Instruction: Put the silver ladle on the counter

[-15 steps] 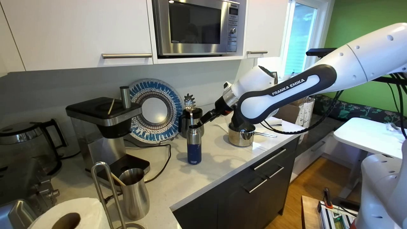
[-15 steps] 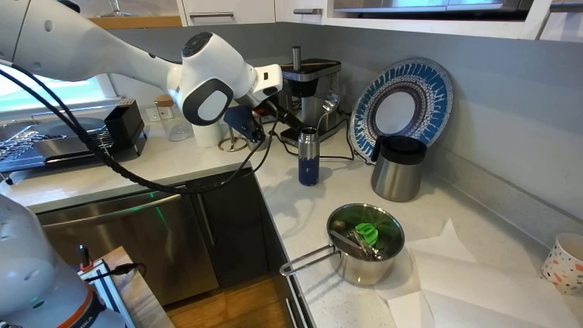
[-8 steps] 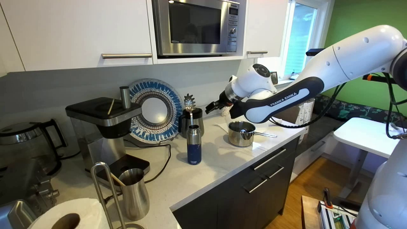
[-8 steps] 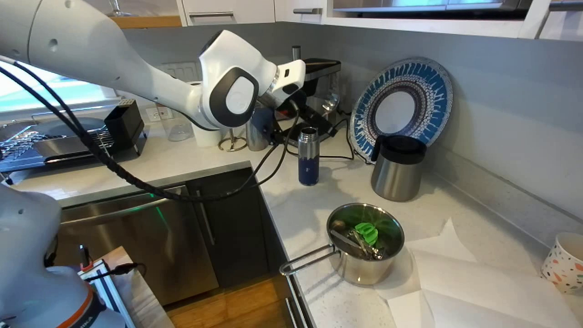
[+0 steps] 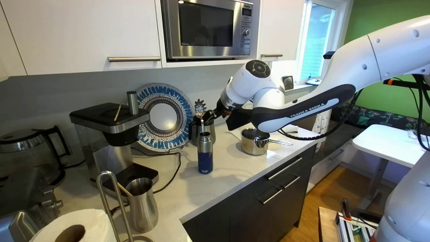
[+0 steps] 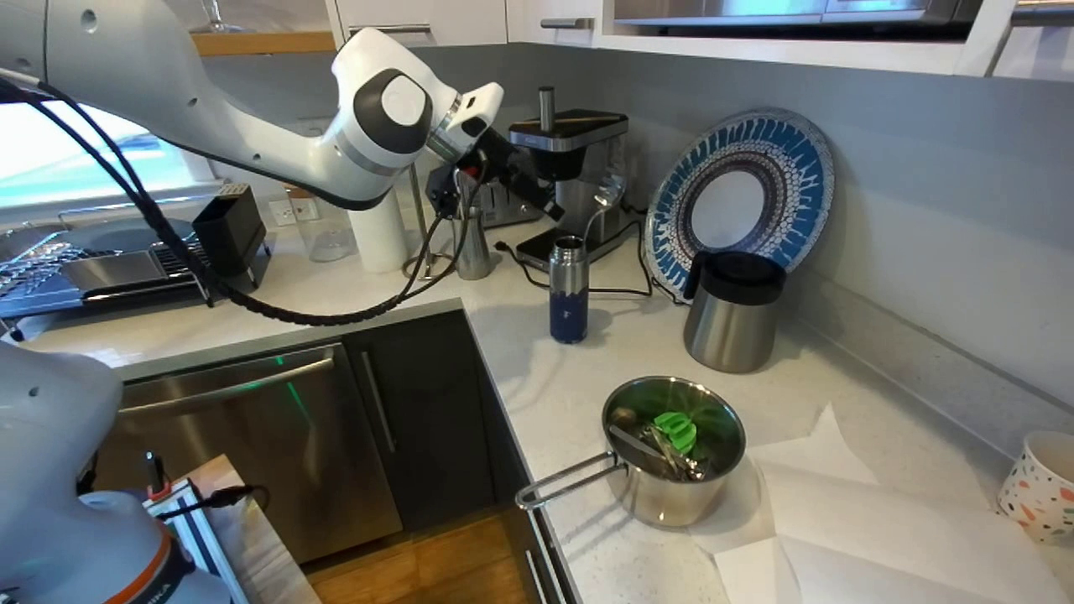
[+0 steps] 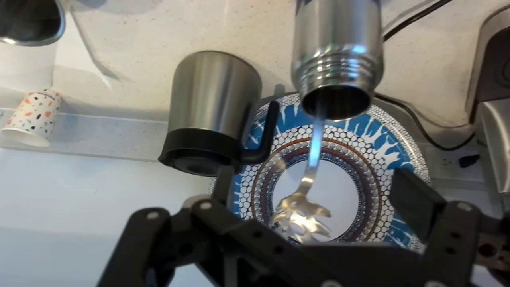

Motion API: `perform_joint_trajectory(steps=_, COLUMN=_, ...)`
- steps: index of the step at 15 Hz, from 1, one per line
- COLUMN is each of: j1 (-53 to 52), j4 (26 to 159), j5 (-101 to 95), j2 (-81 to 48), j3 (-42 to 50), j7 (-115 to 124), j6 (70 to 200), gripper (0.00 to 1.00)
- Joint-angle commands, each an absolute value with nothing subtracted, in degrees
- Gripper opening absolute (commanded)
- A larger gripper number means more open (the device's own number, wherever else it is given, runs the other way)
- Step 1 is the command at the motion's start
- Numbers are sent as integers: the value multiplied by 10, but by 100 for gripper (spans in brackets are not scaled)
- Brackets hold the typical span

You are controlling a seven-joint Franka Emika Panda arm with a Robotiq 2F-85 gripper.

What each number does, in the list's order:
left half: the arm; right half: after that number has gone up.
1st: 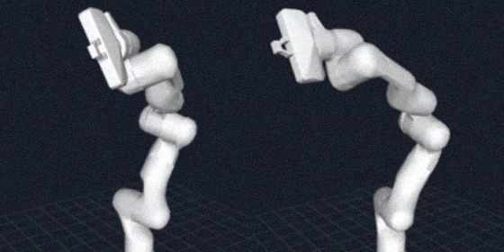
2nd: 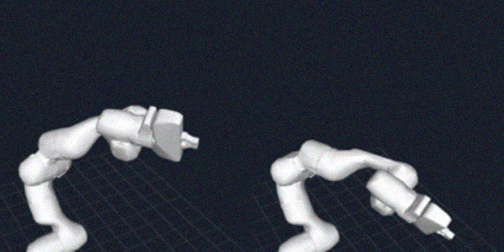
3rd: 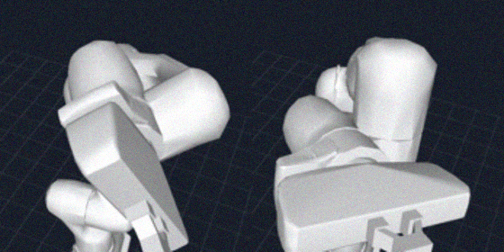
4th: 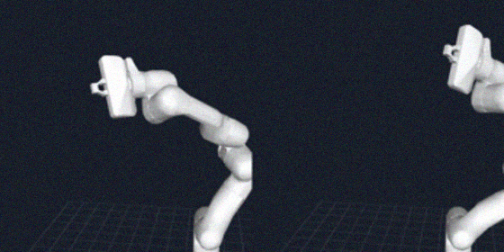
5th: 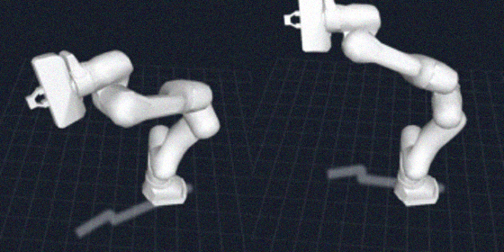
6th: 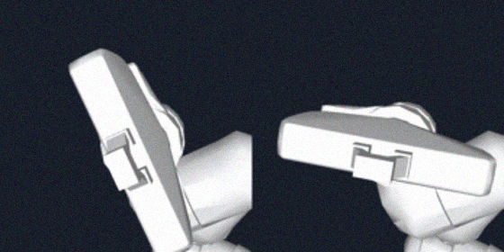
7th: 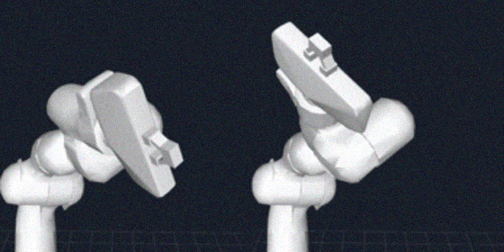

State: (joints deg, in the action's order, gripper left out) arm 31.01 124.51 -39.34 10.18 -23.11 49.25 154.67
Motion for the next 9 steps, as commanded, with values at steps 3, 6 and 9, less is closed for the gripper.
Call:
perform_joint_trajectory(steps=3, j1=309, j4=1244, j5=-393, j2=97, j3=-236, j7=501, j6=1545, gripper=100)
perform_joint_trajectory(steps=6, j1=311, j4=1244, j5=-393, j2=95, j3=-234, j7=501, j6=1545, gripper=100)
perform_joint_trajectory(steps=9, j1=321, j4=1230, j5=-425, j2=84, j3=-245, j7=547, j6=1539, gripper=100)
